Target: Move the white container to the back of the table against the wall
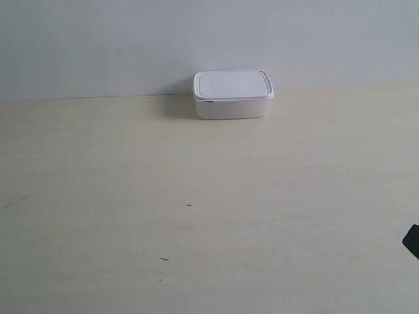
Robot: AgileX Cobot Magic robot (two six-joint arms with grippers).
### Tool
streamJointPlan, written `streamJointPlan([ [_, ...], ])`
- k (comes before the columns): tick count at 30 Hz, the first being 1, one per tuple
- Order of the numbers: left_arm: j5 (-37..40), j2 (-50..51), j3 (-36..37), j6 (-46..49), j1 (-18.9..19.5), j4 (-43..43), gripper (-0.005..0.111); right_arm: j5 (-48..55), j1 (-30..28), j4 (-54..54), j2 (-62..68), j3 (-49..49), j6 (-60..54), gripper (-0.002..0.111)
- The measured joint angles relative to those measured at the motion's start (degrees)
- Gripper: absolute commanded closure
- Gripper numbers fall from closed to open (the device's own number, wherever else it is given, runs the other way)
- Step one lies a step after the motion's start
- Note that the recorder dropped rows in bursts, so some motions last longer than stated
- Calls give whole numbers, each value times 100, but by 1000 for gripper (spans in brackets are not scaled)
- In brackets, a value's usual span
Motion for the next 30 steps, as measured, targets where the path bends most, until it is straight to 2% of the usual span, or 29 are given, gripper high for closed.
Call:
streamJointPlan([
  [2, 0, 0, 0, 0, 254, 0, 107, 10, -32, 0, -161, 0, 0, 108],
  [6, 0, 0, 0, 0, 1345, 0, 107, 20, -639, 0, -626, 0, 12, 108],
  [8, 0, 0, 0, 0, 1726, 0, 107, 20, -963, 0, -808, 0, 12, 108],
  [11, 0, 0, 0, 0, 2221, 0, 107, 20, -1446, 0, -944, 0, 12, 108],
  [15, 0, 0, 0, 0, 2630, 0, 107, 29, -1891, 0, -944, 0, 12, 108],
  [30, 0, 0, 0, 0, 2726, 0, 107, 43, -1990, 0, -944, 0, 12, 108],
])
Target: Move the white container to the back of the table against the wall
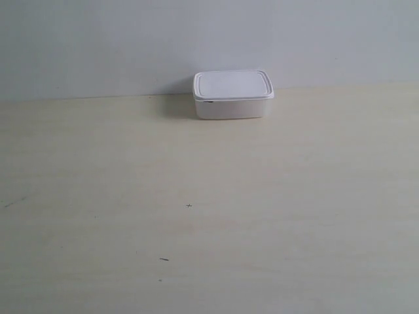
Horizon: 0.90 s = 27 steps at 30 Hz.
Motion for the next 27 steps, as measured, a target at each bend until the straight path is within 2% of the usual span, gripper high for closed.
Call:
streamJointPlan([
  [17, 0, 0, 0, 0, 0, 0, 107, 96, 0, -70, 0, 0, 0, 108],
  [27, 199, 0, 0, 10, 9, 106, 107, 775, 0, -1964, -7, 0, -36, 108],
])
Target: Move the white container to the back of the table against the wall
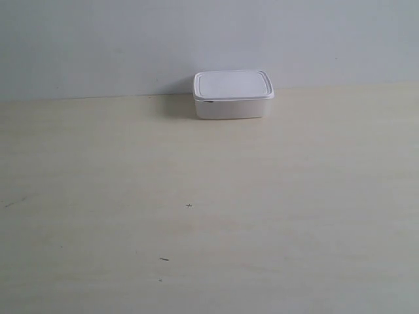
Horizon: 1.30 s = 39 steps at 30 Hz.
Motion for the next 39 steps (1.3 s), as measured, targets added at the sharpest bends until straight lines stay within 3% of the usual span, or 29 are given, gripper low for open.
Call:
streamJointPlan([
  [7, 42, 0, 0, 239, 0, 451, 107, 24, 0, -993, 0, 0, -19, 108],
  [15, 65, 0, 0, 2446, 0, 703, 107, 24, 0, -1234, 0, 0, -28, 108],
  [22, 78, 0, 0, 3066, 0, 456, 107, 24, 0, -1234, 0, 0, -39, 108],
  [39, 82, 0, 0, 3295, 0, 365, 107, 24, 0, -1234, 0, 0, -39, 108],
])
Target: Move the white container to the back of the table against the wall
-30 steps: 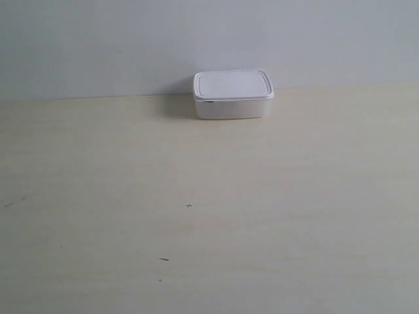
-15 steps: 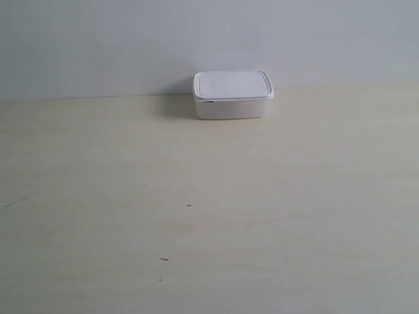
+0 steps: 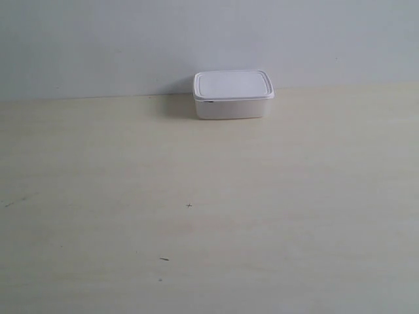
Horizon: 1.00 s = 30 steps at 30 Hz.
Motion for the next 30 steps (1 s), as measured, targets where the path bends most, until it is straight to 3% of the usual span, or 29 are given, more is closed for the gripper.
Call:
streamJointPlan([
  [30, 245, 0, -31, 21, 0, -302, 107, 0, 0, 0, 0, 0, 10, 108],
])
